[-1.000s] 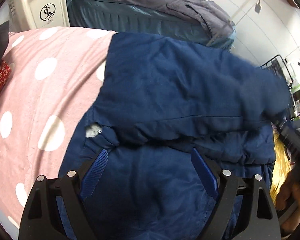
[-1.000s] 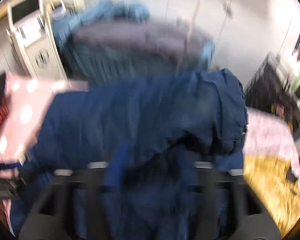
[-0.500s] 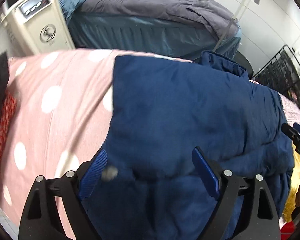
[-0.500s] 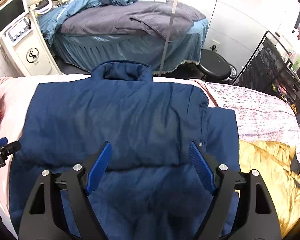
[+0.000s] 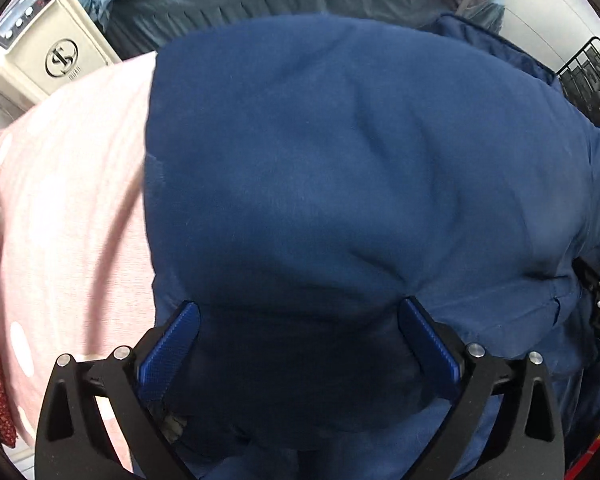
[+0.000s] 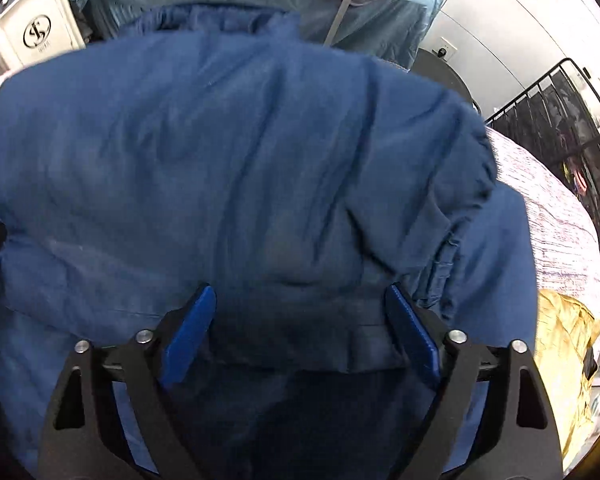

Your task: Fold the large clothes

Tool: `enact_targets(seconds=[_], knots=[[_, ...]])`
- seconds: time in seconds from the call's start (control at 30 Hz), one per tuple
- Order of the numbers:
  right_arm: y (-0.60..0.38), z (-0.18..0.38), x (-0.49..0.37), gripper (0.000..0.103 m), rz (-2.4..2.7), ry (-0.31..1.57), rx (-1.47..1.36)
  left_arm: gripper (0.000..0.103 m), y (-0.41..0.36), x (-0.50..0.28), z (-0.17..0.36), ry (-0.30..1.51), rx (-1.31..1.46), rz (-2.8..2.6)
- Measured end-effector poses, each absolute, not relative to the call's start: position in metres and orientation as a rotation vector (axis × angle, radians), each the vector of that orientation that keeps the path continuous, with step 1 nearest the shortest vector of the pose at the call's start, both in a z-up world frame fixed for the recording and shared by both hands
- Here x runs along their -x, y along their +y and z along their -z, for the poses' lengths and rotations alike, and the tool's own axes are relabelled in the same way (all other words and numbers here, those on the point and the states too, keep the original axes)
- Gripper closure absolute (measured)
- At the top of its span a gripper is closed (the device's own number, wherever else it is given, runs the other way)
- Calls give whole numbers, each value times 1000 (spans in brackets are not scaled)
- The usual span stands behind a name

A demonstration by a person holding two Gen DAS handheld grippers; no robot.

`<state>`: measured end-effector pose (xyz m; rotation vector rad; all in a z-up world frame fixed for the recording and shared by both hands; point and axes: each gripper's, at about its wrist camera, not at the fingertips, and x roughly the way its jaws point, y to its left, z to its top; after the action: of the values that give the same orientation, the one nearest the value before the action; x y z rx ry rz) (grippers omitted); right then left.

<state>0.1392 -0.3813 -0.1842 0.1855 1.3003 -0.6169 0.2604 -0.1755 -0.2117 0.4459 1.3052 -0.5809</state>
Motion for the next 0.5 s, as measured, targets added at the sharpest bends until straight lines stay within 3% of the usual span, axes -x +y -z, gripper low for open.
enact_targets(seconds=[0.5], knots=[[-375, 187, -149, 9, 666, 1315, -155, 5, -182, -257, 206, 1255, -449, 506]])
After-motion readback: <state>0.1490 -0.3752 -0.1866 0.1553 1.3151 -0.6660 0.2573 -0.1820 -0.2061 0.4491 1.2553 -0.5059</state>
